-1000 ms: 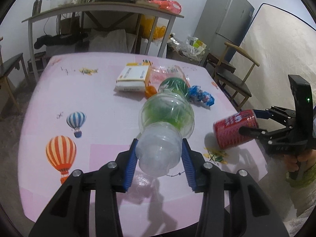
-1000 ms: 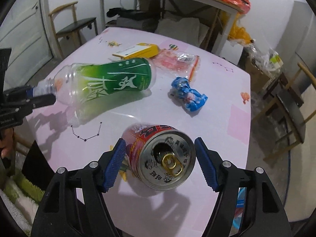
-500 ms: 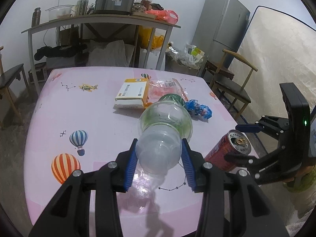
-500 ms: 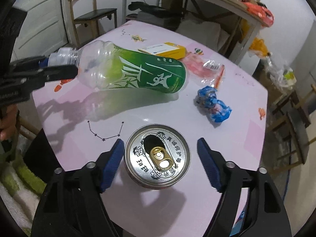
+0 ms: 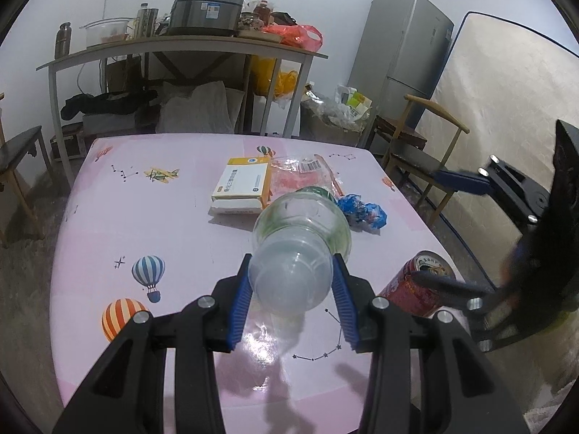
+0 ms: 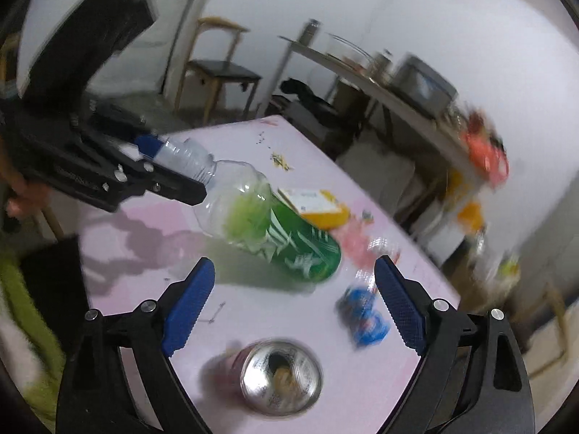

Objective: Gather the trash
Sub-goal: 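Lift the green bottle with the left tool while the right tool grasps the red can, then pass the green bottle from the left tool into the right tool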

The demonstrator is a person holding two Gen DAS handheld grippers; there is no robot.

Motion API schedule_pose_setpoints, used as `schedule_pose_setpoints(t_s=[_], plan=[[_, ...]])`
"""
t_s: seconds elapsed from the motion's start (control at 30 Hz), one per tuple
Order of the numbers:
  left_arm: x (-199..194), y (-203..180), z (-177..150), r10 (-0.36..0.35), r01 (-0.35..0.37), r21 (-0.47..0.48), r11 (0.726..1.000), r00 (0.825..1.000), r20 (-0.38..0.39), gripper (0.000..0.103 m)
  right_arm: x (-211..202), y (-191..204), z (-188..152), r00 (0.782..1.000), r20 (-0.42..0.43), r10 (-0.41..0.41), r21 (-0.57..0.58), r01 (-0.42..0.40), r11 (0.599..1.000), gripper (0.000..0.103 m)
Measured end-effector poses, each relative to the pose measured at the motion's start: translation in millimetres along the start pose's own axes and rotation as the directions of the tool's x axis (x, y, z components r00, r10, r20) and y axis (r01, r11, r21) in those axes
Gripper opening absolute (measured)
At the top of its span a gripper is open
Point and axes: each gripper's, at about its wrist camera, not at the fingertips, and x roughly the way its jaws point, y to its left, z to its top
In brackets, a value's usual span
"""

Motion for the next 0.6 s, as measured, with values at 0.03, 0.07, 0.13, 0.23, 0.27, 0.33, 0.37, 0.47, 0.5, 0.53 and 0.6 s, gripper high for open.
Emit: schedule_pose_setpoints(t_s=[0.03,0.07,0.13,0.23,0.27,0.33,0.37,0.47,0.5,0.53,0.6], plan=[[-0.6,0.2,1.8,-0.001,0.001,0.001,1.0,1.0,-0.001,0.041,4.6,4.3,2.3,1.0,0.004,-0.004,-0.043,0.004,0.999,0.084],[-2.1,0.6,4.0,-0.003,0.003,0.005,1.0,1.0,0.001,0.041,9.4,8.8,4.4,1.0,0.009,-0.008,-0.087,0.008,0.996,0.084],[-6.2,1.1,8.4,-0.008,0.007,0.014,1.0,1.0,0.012,0.041,17.8,15.5,8.5,1.0,0.022,-0.002,-0.148,0.005,0.989,0.083],[-14.6,0.5,18.5,-0.017,0.016,0.032,0.999,0.999,0.036,0.04,22.8,15.1,14.4,0.999,0.044,0.013,-0.153,-0.006,0.988,0.083],[-16.3,0.2,21.4,-0.02,0.018,0.038,0.999,0.999,0.043,0.04,23.4,12.1,16.9,0.998,0.056,0.018,-0.136,-0.01,0.991,0.083],[-21.6,-1.2,29.2,-0.032,0.029,0.055,0.998,0.997,0.063,0.04,23.3,7.4,19.8,0.997,0.076,0.023,-0.1,-0.016,0.995,0.083],[-23.2,-1.9,32.4,-0.037,0.033,0.06,0.998,0.997,0.069,0.04,22.7,4.6,21.1,0.996,0.086,0.025,-0.078,-0.018,0.997,0.082],[-26.5,-6.9,43.0,-0.055,0.048,0.082,0.996,0.994,0.089,0.04,20.1,-4.6,23.7,0.993,0.109,0.033,-0.009,-0.032,0.999,0.082],[-26.1,-9.1,45.9,-0.056,0.047,0.089,0.995,0.994,0.095,0.04,19.7,-6.4,23.9,0.993,0.115,0.035,0.007,-0.036,0.999,0.082],[-26.1,-11.2,48.8,-0.057,0.047,0.098,0.994,0.993,0.1,0.04,18.6,-9.6,23.6,0.992,0.122,0.036,0.034,-0.041,0.999,0.081],[-25.5,-14.7,53.8,-0.067,0.056,0.11,0.992,0.992,0.106,0.039,15.7,-15.6,22.9,0.99,0.135,0.049,0.081,-0.061,0.995,0.081]])
